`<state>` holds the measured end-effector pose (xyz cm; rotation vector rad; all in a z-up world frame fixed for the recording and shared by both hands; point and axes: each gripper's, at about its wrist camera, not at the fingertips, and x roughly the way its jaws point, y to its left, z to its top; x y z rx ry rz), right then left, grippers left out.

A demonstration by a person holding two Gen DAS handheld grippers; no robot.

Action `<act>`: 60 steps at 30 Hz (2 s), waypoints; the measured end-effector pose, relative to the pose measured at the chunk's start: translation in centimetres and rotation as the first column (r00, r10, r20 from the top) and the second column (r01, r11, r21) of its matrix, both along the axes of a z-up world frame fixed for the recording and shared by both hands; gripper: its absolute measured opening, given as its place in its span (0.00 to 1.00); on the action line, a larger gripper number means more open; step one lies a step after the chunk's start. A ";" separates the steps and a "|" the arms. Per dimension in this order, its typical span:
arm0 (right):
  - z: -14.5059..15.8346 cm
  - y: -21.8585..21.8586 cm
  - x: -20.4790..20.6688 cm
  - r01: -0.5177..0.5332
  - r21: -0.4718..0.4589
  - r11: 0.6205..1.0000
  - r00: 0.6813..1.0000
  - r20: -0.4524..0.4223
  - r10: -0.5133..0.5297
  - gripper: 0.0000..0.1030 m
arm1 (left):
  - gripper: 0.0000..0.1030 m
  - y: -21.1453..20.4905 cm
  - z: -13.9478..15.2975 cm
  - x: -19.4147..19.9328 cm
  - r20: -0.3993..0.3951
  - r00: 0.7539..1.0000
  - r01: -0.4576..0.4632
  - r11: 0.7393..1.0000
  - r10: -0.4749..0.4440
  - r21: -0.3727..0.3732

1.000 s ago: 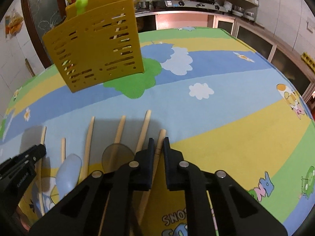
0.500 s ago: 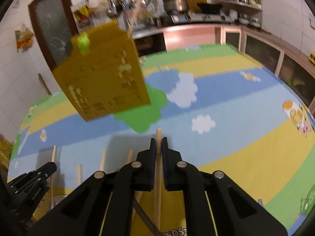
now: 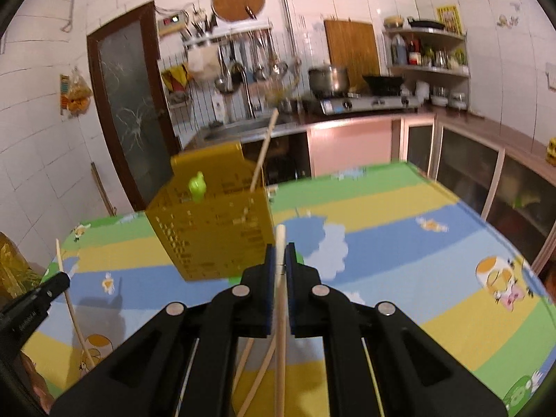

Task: Organize utensils
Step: 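Lift both chopsticks and lower them into the yellow holder, then open both tools to release the chopsticks into the holder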

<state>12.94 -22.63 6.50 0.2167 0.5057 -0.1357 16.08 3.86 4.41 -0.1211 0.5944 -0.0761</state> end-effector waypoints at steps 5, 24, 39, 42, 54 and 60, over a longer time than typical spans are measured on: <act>1.2 0.4 -0.8 -0.013 -0.046 0.999 0.998 0.059 0.016 0.06 | 0.05 -0.3 0.4 -0.5 0.032 0.999 -0.006 1.000 0.006 0.009; 9.9 0.2 -1.9 -0.027 -0.128 0.991 0.945 0.320 0.067 0.06 | 0.04 -3.2 9.0 -0.7 0.296 0.954 0.044 0.998 -0.053 0.036; 15.1 0.8 9.4 0.003 -0.156 0.988 0.853 0.516 0.079 0.06 | 0.04 -10.0 15.2 9.5 0.464 0.880 0.109 0.994 -0.104 0.015; 13.1 0.3 11.7 -0.012 -0.129 0.992 0.861 0.504 0.076 0.06 | 0.04 -10.2 12.8 12.4 0.415 0.904 0.113 0.994 -0.102 -0.002; 6.0 -0.5 15.1 -0.066 -0.107 0.992 0.944 0.315 0.097 0.06 | 0.08 -9.0 6.1 16.1 0.249 0.966 0.080 0.997 -0.072 -0.021; 8.1 -2.6 13.4 -0.026 -0.052 0.998 0.964 0.261 0.039 0.72 | 0.68 -6.8 8.8 14.0 0.245 0.969 0.043 0.998 -0.030 -0.047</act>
